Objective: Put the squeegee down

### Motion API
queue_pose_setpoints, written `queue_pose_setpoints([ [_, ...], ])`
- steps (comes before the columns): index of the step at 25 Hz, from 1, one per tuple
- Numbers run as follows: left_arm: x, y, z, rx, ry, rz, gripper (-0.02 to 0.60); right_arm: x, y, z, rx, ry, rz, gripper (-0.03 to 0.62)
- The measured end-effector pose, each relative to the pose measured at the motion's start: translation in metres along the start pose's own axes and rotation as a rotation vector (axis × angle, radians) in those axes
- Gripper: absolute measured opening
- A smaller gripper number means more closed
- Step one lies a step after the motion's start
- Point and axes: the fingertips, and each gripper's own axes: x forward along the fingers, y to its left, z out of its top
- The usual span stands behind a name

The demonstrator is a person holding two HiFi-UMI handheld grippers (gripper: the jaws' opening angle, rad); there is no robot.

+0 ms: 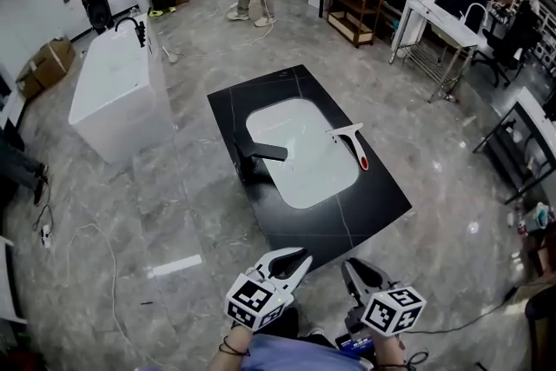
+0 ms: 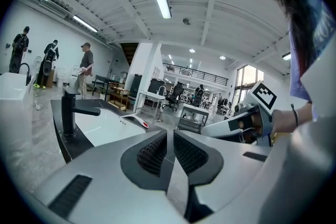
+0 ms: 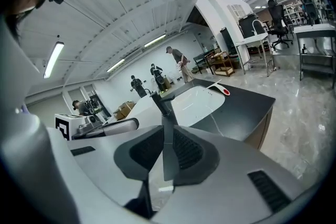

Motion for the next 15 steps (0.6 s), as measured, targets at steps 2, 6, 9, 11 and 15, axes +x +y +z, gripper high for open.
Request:
queue_pose_setpoints([
  [2,-0.001,-0.019,-0.006,0.012,0.016,-0.003,0.048,-0.012,-0.006,-0.006,0.003,-0.004,0.007,0.064],
  [6,-0.004,-0.054,-0.017,0.036,0.044,0.0,0.048,-0.034,-0.011,-0.014,-0.003,-0.018,0.034,0.064],
  [9,-0.007,-0.073,-0.023,0.047,0.05,0.017,0.048,-0.051,-0.013,-0.022,-0.016,-0.024,0.052,0.064],
  [11,-0.011,-0.085,-0.023,0.057,0.045,0.03,0.048,-0.063,-0.015,-0.028,-0.024,-0.027,0.059,0.064],
  [15,-0.022,-0.107,-0.022,0.069,0.032,0.055,0.048,-0.091,-0.014,-0.037,-0.031,-0.035,0.078,0.059],
])
